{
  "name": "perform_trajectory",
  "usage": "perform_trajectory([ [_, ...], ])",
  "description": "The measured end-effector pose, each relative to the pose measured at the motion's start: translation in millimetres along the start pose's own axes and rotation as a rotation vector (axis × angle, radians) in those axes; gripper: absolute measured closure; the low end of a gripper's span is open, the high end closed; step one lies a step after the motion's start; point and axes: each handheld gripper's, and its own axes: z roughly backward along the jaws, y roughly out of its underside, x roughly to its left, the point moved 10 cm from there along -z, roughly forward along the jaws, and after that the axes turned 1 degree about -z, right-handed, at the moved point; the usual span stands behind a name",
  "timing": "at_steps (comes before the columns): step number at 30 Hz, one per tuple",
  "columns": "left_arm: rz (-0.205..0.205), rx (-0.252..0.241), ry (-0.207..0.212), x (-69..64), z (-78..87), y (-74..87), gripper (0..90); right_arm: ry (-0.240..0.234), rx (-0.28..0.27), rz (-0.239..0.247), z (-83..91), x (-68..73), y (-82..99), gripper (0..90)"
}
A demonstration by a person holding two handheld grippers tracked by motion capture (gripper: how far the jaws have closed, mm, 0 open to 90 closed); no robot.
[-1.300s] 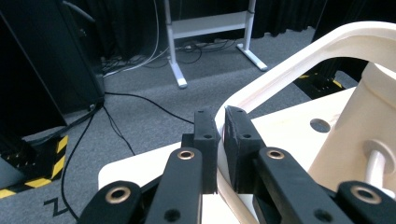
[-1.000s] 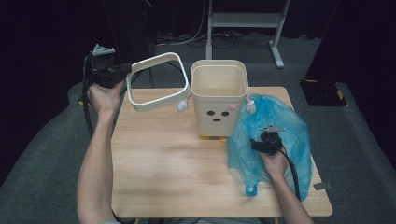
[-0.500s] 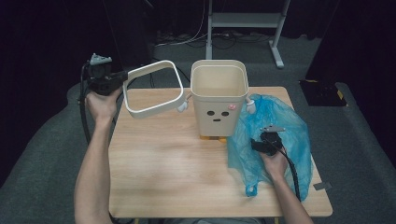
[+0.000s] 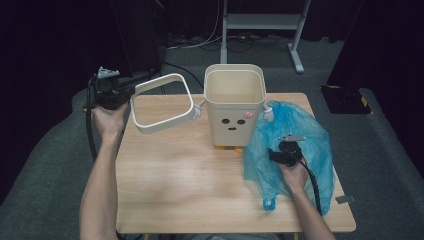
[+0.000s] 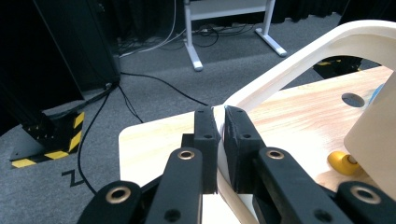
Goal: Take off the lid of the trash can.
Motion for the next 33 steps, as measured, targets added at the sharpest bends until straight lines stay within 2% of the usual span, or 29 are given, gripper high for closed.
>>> perform_trajectory([
  [20,0.01,0.04,-0.02,7.2,-10.9,30.0,83.6,0.001,0.0,-0.001,0.0,0.3,0.0,34.4],
  [33,0.047,0.045,-0.017,10.7,-17.8,48.6,83.7,0.002,0.0,0.0,0.1,0.3,0.0,34.4],
])
